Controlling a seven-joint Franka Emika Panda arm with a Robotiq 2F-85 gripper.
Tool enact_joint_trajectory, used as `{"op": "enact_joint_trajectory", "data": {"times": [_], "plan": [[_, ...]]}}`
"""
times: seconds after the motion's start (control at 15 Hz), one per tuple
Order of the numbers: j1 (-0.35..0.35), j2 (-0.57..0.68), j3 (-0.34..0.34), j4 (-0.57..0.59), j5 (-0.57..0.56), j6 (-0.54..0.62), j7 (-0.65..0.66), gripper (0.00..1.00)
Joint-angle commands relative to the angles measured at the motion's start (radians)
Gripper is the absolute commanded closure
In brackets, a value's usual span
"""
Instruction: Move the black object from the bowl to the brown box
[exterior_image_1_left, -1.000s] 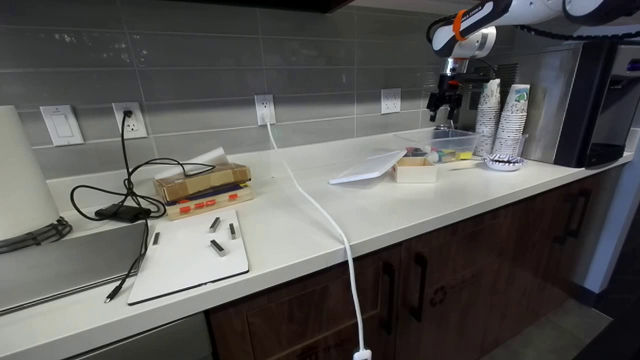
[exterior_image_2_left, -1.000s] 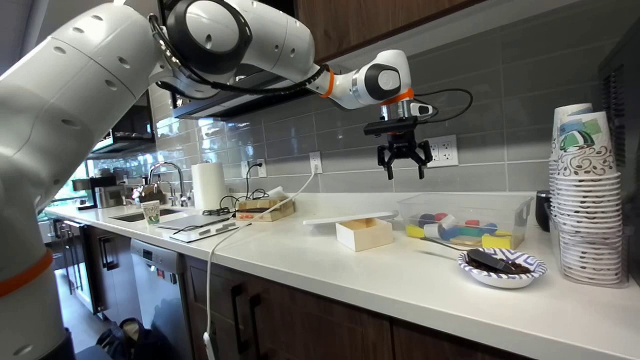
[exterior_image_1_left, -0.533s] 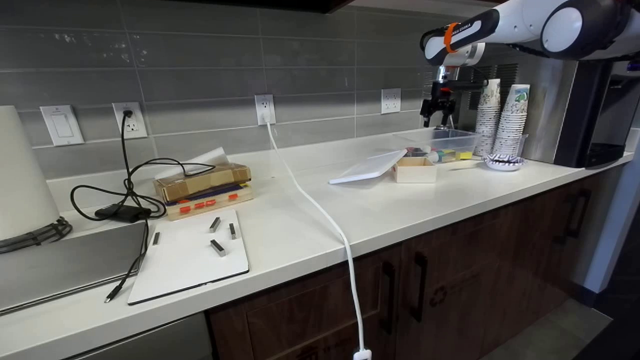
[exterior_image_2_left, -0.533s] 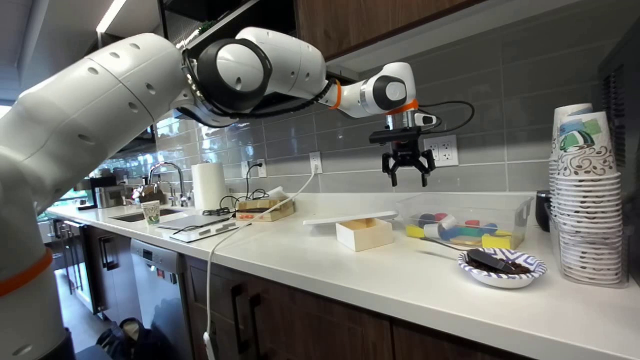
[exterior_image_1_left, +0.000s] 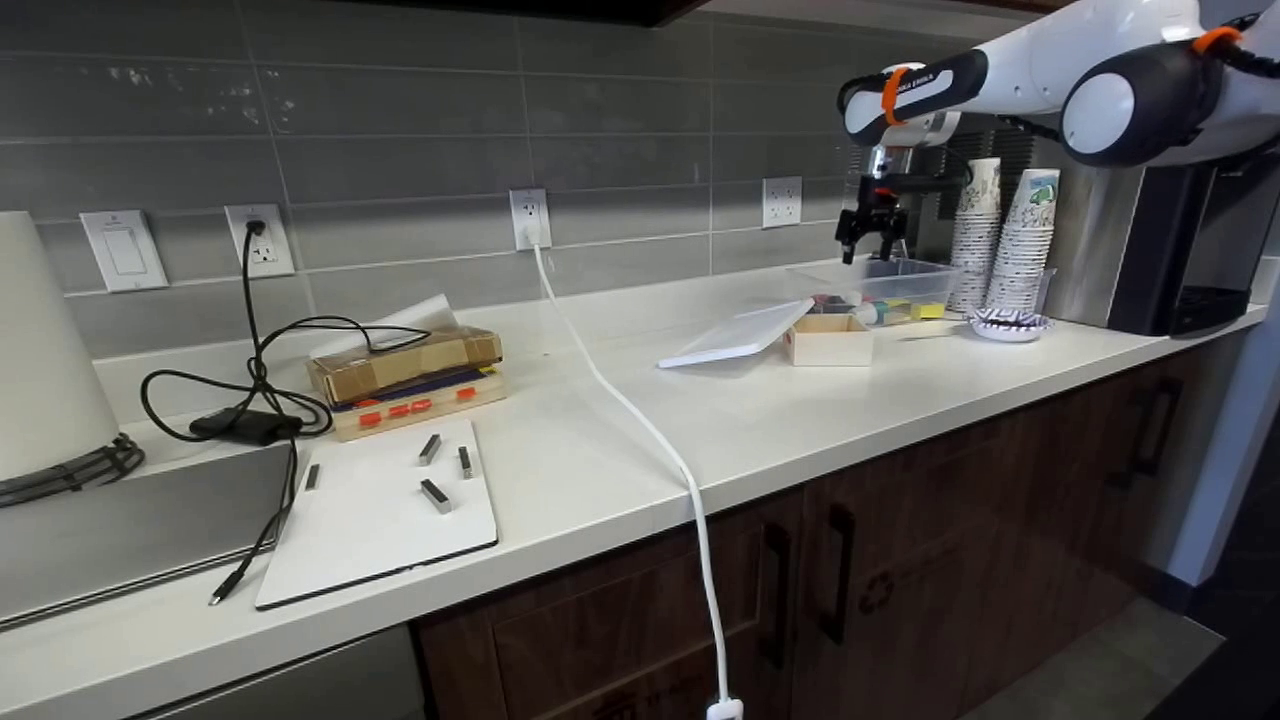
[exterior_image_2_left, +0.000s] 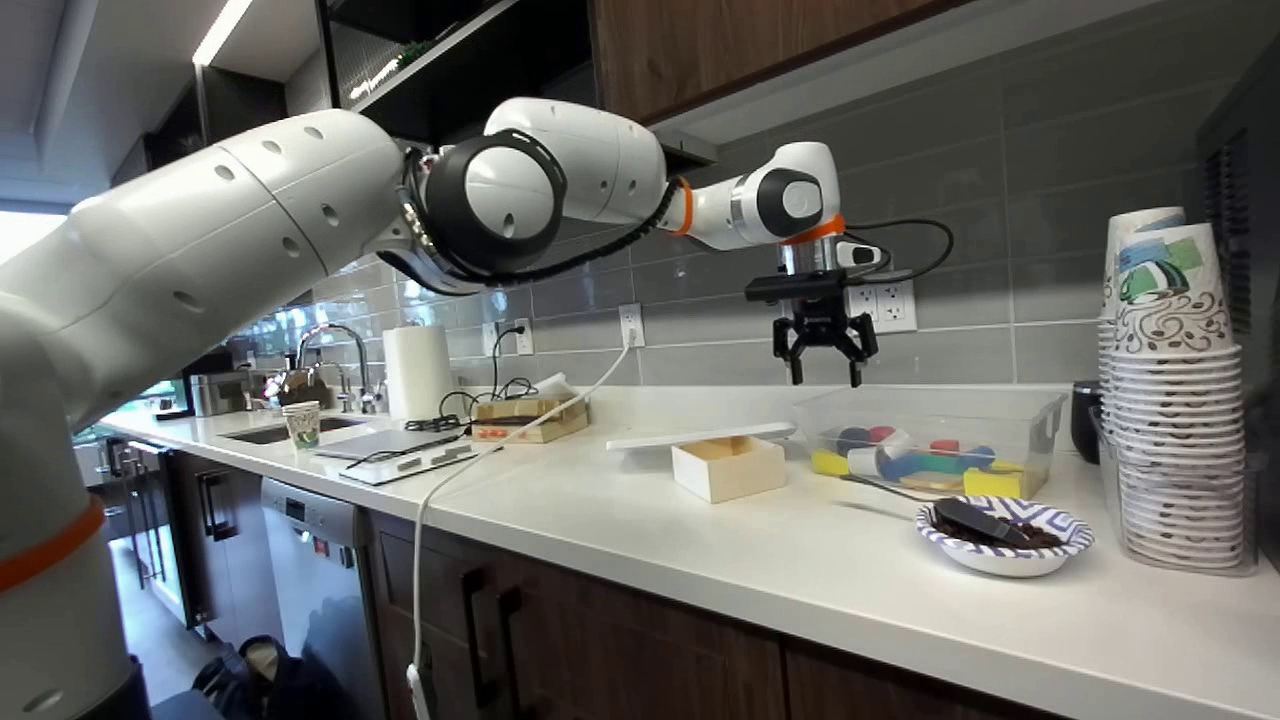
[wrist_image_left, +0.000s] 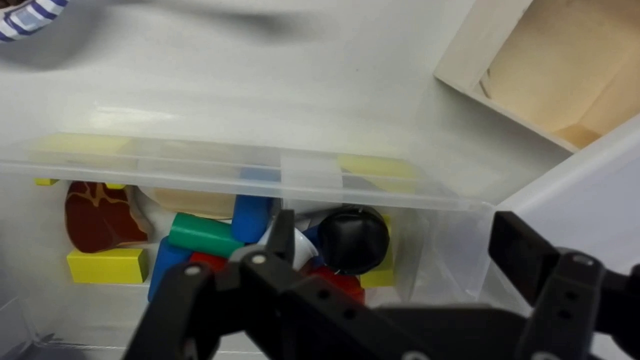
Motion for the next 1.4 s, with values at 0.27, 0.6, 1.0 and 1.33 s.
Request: {"op": "enact_joint_trajectory", "data": {"times": [0.27,0.6,1.0,1.33], "plan": [[-0.027,0.122,0.019,0.197,-0.011,-0.018,0.086,0.0],[-0.039,0.161,0.018,0.231,-0.019,-0.018,0.11,0.0],[-0.042,0.176,-0.005,0.209,-0.019,0.034,0.111,0.0],[-0.04,0.179,-0.012,0.208,-0.028,0.044,0.109,0.0]]}}
